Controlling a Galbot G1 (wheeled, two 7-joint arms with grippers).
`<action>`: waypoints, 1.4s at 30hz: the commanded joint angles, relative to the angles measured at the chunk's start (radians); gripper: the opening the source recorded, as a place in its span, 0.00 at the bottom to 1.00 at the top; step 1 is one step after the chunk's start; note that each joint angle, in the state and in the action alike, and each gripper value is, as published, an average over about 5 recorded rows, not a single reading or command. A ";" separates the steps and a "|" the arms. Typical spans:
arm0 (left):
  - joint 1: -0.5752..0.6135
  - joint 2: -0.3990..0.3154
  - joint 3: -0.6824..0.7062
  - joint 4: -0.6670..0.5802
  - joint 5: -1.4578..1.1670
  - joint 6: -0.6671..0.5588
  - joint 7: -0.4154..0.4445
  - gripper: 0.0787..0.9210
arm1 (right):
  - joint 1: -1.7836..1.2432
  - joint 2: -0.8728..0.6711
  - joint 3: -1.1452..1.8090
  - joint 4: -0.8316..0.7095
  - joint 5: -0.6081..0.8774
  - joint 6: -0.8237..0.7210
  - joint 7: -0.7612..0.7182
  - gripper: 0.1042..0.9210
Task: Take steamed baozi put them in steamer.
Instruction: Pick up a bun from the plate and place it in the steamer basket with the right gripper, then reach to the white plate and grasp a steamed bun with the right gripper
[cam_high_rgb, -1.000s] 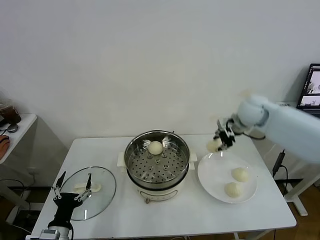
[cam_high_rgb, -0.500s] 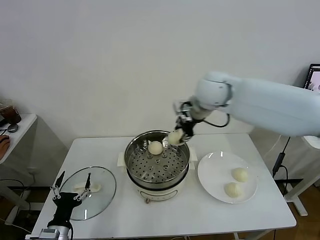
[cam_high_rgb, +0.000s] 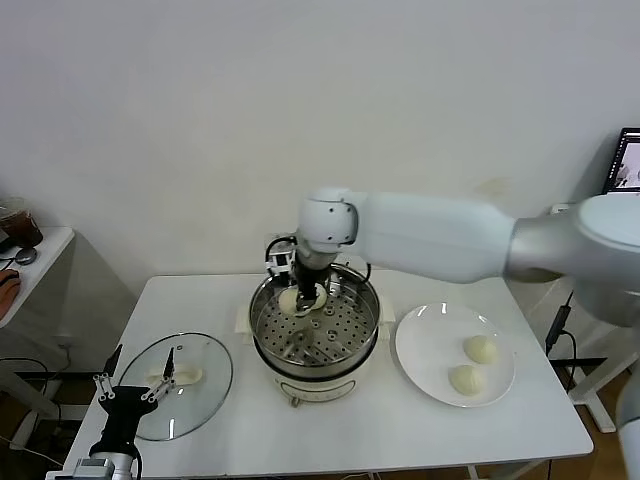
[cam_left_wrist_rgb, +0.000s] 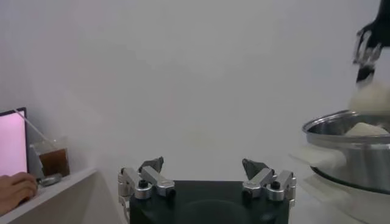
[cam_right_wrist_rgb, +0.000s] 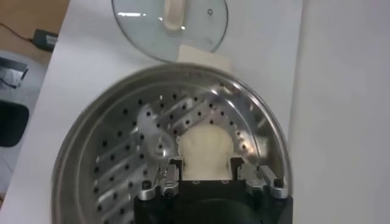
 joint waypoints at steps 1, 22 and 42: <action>-0.001 0.000 -0.002 0.001 0.000 0.000 0.000 0.88 | -0.088 0.083 0.005 -0.103 -0.015 -0.028 0.026 0.45; -0.003 0.001 -0.006 0.007 -0.001 -0.003 0.001 0.88 | 0.074 -0.121 0.041 0.053 -0.066 0.051 -0.186 0.87; -0.019 0.017 0.016 0.030 0.004 -0.003 0.003 0.88 | 0.012 -0.922 0.045 0.373 -0.520 0.434 -0.470 0.88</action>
